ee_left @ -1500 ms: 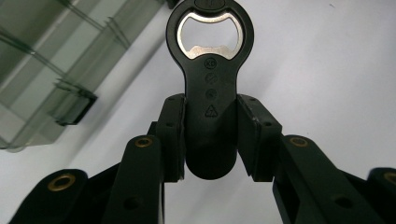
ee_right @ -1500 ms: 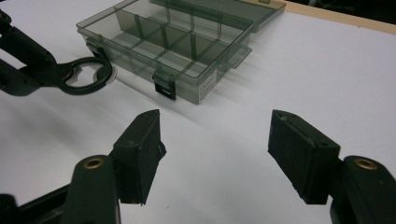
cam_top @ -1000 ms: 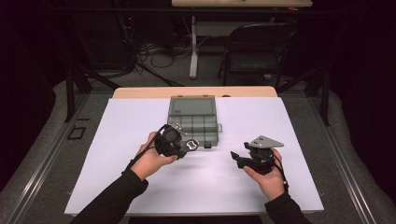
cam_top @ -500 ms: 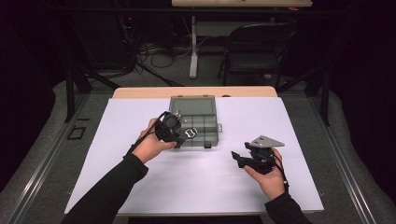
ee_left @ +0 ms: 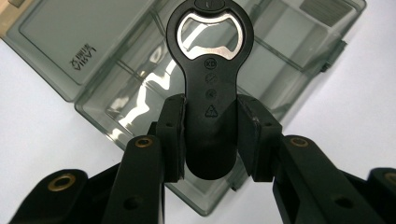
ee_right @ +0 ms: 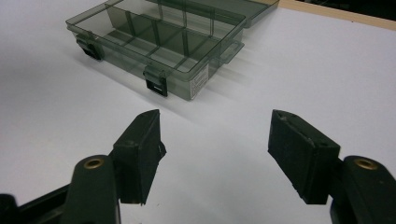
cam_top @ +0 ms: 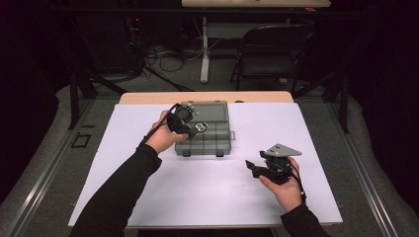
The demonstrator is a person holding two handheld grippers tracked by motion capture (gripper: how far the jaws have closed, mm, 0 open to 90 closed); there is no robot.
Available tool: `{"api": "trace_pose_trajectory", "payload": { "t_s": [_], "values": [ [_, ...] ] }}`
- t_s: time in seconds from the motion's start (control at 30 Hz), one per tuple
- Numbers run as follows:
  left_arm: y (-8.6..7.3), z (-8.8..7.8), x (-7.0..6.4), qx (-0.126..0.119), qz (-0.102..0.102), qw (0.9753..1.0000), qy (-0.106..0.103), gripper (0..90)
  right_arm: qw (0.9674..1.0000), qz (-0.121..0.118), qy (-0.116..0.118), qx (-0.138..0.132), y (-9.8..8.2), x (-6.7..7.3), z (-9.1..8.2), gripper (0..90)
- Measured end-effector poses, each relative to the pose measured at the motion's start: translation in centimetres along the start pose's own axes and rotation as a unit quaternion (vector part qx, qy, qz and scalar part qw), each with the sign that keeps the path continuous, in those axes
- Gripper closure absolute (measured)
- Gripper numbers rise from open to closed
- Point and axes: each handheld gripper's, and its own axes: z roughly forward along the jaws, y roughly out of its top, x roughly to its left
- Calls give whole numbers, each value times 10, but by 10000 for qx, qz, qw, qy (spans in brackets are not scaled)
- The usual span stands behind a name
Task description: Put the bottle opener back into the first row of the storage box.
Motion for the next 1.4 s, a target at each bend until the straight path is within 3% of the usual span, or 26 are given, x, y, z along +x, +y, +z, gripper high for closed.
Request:
{"api": "trace_pose_trajectory", "payload": {
  "t_s": [0.47,0.93,1.4],
  "values": [
    [17,10,10,-19,115,9999,59,647,10000,-59,-15,-24,1,6,-1,342],
    [22,22,19,62,171,9998,91,647,10000,-15,-29,-9,0,5,1,343],
    [26,37,16,158,595,9980,149,647,10000,-25,-28,-23,0,5,1,343]
  ]
}}
